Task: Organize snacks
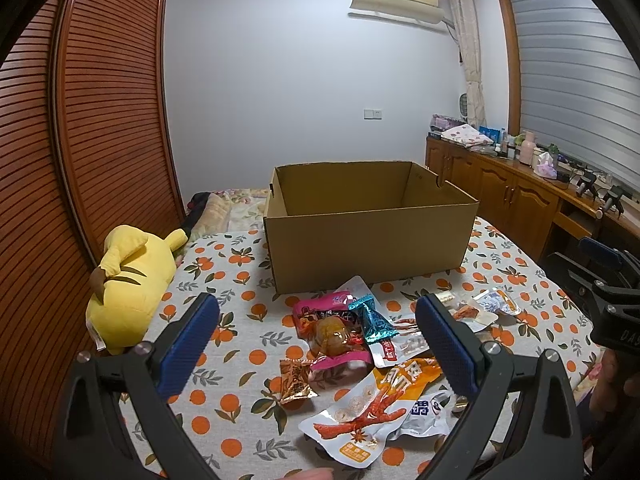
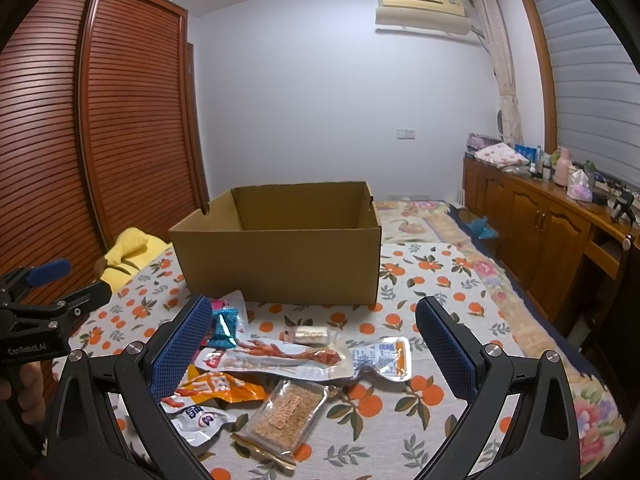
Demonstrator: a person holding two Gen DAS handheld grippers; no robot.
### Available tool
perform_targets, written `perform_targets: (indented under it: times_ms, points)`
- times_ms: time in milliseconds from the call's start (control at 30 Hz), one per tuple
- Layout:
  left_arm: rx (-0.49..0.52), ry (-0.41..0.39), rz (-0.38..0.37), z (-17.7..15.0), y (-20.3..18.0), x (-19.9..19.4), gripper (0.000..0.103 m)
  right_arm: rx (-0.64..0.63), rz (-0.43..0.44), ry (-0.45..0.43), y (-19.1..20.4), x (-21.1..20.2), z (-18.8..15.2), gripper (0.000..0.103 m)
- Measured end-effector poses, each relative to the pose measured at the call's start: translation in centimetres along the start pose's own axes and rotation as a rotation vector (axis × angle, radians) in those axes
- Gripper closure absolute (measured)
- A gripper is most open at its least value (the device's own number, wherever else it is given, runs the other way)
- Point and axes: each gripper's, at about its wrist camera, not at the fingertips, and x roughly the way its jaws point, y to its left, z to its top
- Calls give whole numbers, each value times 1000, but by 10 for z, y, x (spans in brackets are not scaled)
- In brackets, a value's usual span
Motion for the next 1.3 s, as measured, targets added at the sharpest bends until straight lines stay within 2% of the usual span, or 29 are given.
perform_targets:
  times_ms: [1300]
  points:
    - [-3, -5, -1, 2, 1, 2, 3, 1, 1, -2, -1, -1, 0, 0]
